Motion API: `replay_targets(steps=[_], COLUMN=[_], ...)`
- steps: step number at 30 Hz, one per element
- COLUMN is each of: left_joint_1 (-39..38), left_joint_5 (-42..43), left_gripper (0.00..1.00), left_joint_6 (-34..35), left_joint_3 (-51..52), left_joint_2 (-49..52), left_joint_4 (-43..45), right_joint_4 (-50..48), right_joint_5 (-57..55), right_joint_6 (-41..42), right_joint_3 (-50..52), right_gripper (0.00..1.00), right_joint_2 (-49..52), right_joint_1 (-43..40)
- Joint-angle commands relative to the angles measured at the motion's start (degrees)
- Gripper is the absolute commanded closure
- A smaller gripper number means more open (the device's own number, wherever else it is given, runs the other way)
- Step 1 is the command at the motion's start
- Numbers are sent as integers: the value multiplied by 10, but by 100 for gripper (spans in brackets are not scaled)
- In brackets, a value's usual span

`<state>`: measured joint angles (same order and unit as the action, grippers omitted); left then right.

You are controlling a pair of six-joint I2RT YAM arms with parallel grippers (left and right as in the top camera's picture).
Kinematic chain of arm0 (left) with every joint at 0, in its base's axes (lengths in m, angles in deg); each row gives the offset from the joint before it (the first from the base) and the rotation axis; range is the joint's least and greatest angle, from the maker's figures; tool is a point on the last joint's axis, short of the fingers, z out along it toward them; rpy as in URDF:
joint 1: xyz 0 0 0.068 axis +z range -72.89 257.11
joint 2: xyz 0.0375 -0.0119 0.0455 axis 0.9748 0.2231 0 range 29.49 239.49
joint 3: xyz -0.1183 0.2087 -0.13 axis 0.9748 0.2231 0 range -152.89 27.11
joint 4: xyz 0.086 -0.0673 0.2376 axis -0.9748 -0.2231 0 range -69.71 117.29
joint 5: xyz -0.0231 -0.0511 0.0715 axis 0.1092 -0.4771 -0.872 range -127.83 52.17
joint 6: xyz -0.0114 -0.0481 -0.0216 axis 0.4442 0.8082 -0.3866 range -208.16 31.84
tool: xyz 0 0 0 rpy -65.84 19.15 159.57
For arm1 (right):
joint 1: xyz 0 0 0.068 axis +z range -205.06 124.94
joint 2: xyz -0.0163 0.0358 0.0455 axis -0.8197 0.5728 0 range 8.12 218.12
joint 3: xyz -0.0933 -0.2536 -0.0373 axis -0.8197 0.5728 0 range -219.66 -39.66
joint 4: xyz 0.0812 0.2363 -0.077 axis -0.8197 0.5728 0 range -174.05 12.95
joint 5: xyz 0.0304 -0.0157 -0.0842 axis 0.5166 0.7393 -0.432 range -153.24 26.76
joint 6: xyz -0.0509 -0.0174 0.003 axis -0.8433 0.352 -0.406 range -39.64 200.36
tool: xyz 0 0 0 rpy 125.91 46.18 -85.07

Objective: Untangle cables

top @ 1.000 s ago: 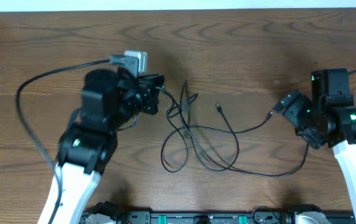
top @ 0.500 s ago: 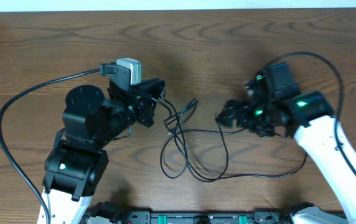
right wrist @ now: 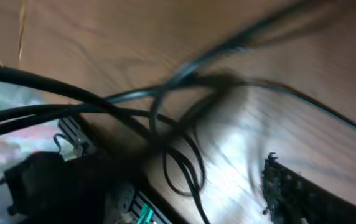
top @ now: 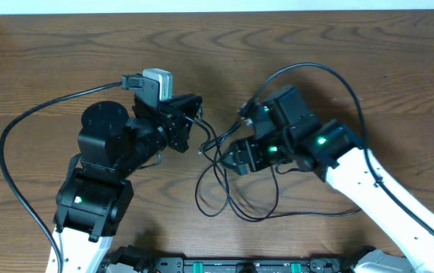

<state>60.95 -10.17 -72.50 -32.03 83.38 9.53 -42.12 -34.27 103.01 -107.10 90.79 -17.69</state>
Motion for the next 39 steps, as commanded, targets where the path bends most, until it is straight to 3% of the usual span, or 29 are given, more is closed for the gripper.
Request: replay_targets(steps=[1, 8, 12, 15, 16, 19, 24, 30, 39], left_joint_1=[3, 3, 3, 4, 4, 16, 56, 122, 178], left_joint_5=[11, 11, 11, 10, 10, 10, 2, -3, -32], left_gripper=[92, 92, 93, 92, 92, 92, 93, 93, 92], left_joint_6=[23, 75, 91, 91, 90, 88, 67, 67, 4], left_joint_3=[-11, -11, -11, -11, -11, -11, -11, -11, -10], left_joint_2=[-10, -17, -17, -23, -26, -37, -60, -69, -69], left_joint_4=[5, 5, 5, 5, 5, 5, -2, -31, -133], right_joint_4=[-22, -112, -127, -72, -38, 71, 214, 222, 58], right_joint_5=[-14, -52, -191, -340, -400, -544, -650, -644, -483], right_joint_6=[51, 109, 188, 256, 293, 407, 506, 437, 101], right_joint_3=[12, 12, 12, 12, 12, 12, 11, -7, -174], right_gripper=[30, 47, 58, 74, 84, 97, 99, 99, 99], right_joint_2=[28, 70, 85, 88, 88, 87, 72, 19, -33], right_joint_1=[22, 61, 82, 84, 82, 62, -21, -191, -377])
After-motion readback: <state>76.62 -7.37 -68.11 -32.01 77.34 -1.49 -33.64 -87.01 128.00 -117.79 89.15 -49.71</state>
